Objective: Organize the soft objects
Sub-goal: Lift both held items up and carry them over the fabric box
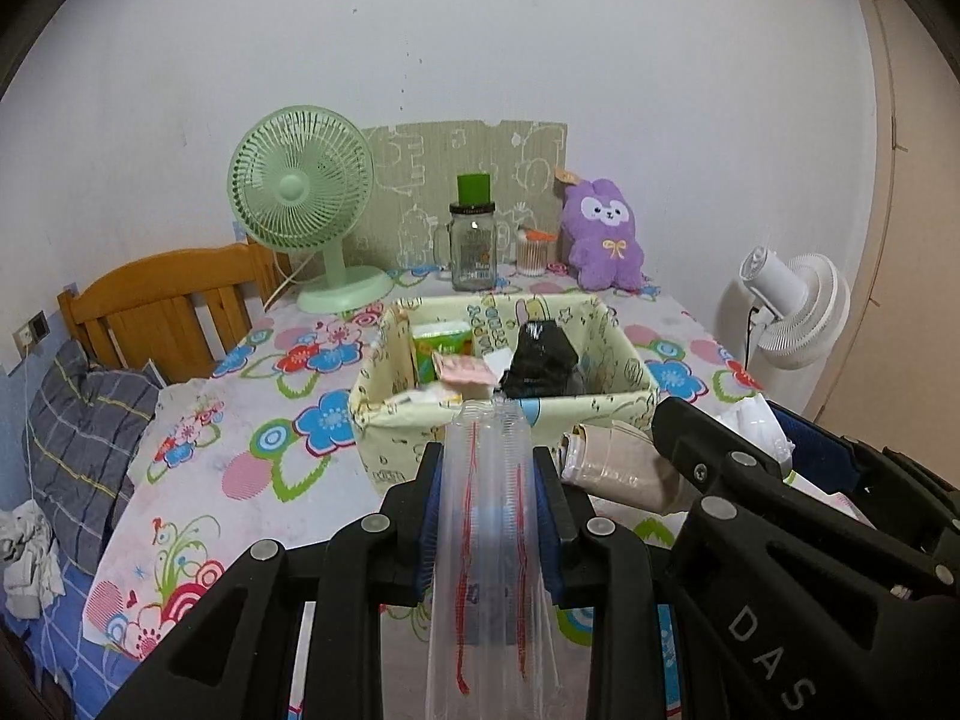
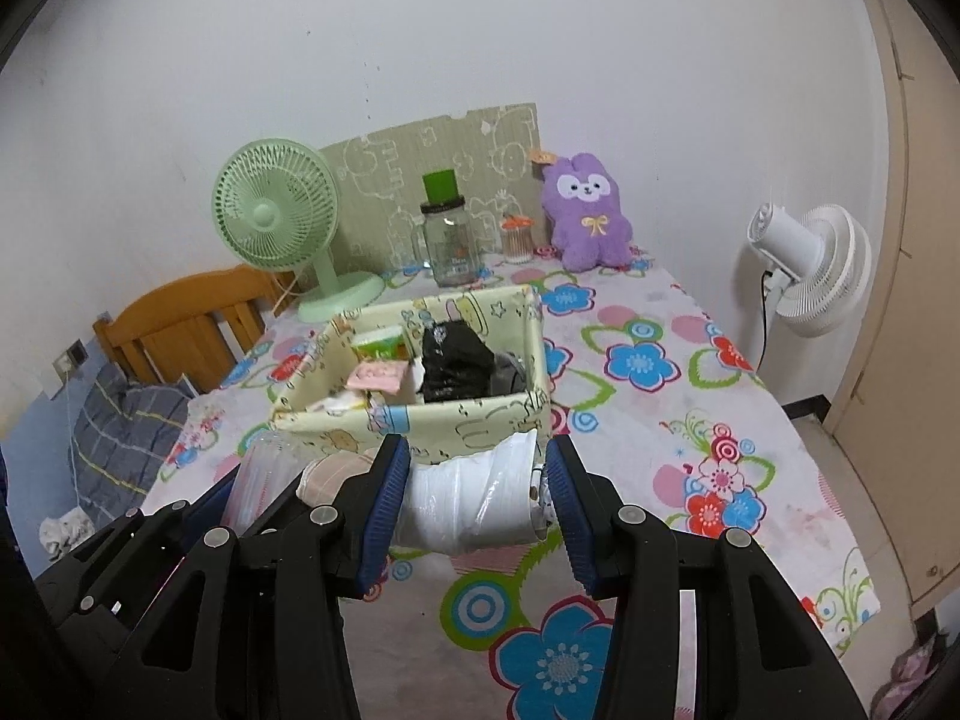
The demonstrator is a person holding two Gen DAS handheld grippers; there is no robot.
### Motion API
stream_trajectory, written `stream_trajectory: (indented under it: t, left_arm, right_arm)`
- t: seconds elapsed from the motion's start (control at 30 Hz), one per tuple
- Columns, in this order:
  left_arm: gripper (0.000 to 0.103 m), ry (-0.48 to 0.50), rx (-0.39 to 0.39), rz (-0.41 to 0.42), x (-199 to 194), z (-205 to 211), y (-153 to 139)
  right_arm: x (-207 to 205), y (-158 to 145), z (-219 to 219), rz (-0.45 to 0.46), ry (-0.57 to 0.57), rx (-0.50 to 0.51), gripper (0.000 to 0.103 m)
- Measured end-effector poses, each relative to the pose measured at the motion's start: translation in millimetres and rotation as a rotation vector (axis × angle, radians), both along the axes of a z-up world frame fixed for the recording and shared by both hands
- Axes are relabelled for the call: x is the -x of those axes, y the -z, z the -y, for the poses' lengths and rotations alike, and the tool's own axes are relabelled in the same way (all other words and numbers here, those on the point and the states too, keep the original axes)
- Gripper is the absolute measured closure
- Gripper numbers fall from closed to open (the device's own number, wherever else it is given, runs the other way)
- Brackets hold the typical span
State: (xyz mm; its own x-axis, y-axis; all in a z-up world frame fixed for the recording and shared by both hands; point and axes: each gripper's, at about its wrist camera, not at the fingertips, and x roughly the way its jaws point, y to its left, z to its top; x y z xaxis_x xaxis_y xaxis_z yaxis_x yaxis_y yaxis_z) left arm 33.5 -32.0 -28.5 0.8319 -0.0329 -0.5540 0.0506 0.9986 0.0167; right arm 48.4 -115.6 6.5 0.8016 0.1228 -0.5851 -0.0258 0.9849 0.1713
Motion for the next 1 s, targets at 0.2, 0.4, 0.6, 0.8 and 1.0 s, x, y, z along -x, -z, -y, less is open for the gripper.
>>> stream_trajectory:
  t: [0.2,0.4,0.6,0.8,1.0]
  left_arm:
    - [0.076,0.0,0.001,0.023,0.7,0.2,-12.0]
    - [0.076,0.006,0.0,0.041,-5.2,-1.6,-23.3]
    - [0.076,0.008,-0.002,0.052,-15.8,-3.5,-31.4]
    - [0.076,0.0,-0.004,0.058,-27.2,-5.3,-34.6]
    - [0.076,-0.009,0.0,0.061,-43.9,-7.2,-36.4]
  right_arm:
    - [-1.4,-14.5,-1.2,0.026,-0.002,0.0,0.052]
    - [-4.4,-25.0,-1.3,0.045,0.002,-0.002,0.052]
    - [-14.0,-32.3,-3.1,0.056,0.006,-0.004,0.052]
    - [-28.5,-35.7,-4.7,0.061,0.0,-0.011,0.052]
    - [-45.3,-36.6,-5.9,0.063,-0.006,-0.008,0.052]
